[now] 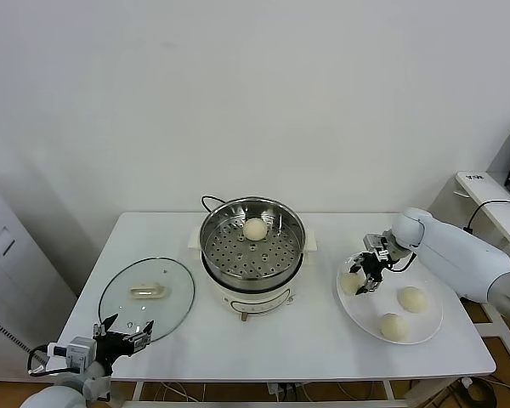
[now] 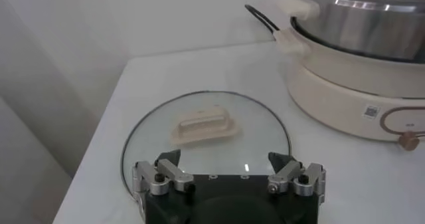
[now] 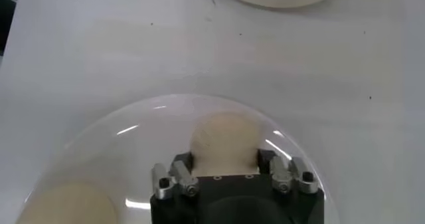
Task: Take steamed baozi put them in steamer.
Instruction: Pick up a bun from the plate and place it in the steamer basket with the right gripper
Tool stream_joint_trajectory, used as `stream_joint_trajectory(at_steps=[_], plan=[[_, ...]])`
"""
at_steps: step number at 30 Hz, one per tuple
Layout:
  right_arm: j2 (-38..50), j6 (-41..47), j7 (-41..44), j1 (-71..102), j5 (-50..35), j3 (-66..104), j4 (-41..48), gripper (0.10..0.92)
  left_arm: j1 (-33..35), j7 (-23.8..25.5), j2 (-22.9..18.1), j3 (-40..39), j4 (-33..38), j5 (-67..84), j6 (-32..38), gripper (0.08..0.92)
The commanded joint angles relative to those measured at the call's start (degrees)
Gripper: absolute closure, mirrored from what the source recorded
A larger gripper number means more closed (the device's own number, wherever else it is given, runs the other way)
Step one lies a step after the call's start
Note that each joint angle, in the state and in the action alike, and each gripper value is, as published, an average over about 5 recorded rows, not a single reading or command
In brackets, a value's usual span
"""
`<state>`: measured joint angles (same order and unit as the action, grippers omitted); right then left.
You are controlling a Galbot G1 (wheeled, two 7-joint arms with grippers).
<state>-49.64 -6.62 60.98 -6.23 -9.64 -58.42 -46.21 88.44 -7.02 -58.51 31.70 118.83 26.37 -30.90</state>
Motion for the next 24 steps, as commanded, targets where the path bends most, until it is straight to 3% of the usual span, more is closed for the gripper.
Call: stream_joint_trajectory(at_steps=[1,14,24], plan=[[0.55,0.3,-0.2,-0.07,-0.1,0.08,-0.88,0.543,0.06,0.03,-0.2,0.05,0.0,-0.03,0.03,0.177],[6.15,5.85,3.9,-27.53,-18.06,-22.26,-11.95,0.567,0.45,-0.05,-0.04,0.62,-0.27,-0.31,-0.05,0.177],[3.86,14.68,2.2,-42.2,-32.97,-30.93,-19.46,0.567,0.1,-0.04,-0.06,0.29,-0.64,-0.43,0.03,0.177]])
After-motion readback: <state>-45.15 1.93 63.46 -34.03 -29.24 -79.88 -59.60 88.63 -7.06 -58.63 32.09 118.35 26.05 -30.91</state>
